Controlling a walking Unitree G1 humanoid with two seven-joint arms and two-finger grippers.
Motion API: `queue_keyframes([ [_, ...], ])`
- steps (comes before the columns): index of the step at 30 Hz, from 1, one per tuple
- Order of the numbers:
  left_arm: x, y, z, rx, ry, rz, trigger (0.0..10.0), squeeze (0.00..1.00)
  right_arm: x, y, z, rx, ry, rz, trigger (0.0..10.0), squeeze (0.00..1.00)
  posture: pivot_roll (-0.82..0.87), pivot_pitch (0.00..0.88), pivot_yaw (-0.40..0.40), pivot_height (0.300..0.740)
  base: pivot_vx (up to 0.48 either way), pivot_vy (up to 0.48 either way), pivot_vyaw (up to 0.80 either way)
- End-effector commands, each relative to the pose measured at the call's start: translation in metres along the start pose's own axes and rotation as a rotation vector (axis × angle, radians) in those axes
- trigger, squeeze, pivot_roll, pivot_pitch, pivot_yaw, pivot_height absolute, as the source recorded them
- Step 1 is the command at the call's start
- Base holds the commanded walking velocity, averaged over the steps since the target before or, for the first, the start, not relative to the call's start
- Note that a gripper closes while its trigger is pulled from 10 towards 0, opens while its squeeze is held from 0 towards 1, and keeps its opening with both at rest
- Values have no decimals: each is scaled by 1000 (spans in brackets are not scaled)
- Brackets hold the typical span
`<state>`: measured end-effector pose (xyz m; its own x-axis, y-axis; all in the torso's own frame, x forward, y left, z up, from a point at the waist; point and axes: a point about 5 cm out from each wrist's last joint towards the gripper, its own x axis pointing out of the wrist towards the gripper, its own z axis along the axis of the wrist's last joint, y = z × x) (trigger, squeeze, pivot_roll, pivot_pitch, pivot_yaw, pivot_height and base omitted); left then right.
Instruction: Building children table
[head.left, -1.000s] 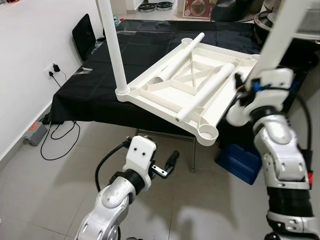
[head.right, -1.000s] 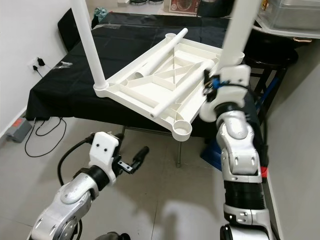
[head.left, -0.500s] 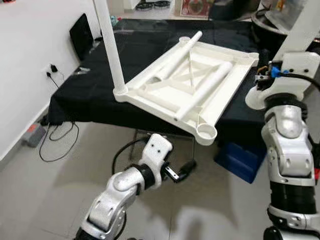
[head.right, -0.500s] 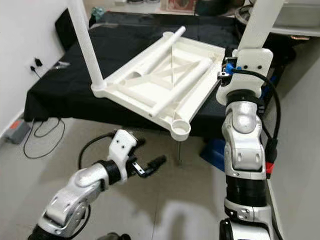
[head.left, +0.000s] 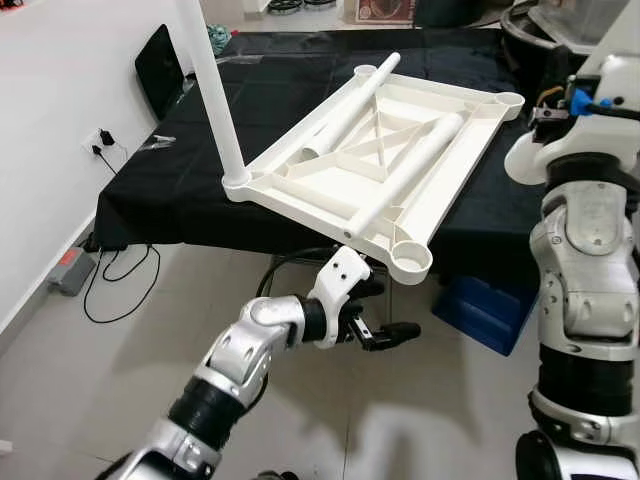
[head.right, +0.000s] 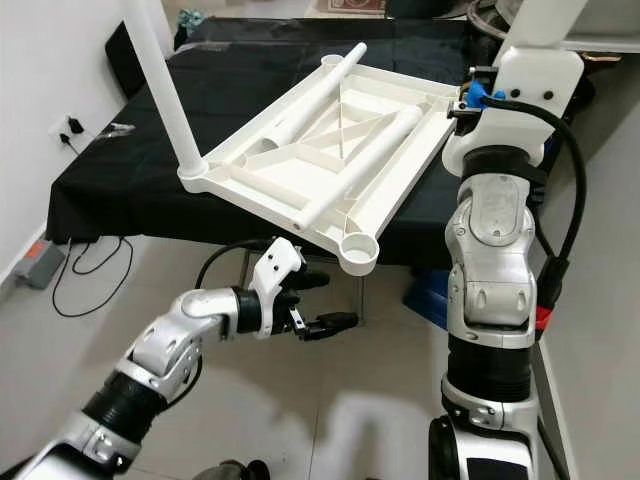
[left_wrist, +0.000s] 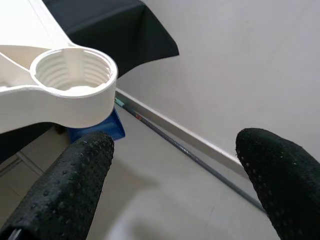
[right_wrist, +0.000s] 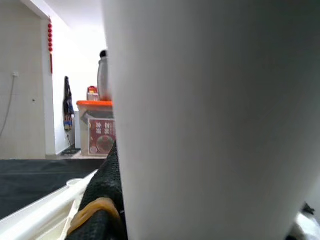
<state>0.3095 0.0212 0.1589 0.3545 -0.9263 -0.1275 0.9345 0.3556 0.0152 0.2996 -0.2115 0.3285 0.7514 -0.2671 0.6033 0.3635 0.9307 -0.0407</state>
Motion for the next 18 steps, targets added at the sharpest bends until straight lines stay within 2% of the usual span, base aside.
queue_keyframes([
  [1,-2,7,-4,-13,3,-5,10000,0,-1,-4,8,11,-22,-25,10000,0,74,204,70,740,0,0,0],
  [5,-1,17,-1,9,12,8,10000,0,1,-8,16,22,-49,-39,10000,0,79,238,79,740,0,0,0],
  [8,1,24,6,18,-15,43,10000,0,2,-12,21,35,-56,-48,10000,0,82,247,87,740,0,0,0],
  [16,7,18,14,14,-52,8,10000,0,0,-11,24,62,-53,-37,10000,0,85,248,84,740,0,0,-800],
  [18,10,15,23,31,-84,-25,10000,0,2,-9,24,69,-53,-32,10000,0,85,240,82,740,0,0,-800],
])
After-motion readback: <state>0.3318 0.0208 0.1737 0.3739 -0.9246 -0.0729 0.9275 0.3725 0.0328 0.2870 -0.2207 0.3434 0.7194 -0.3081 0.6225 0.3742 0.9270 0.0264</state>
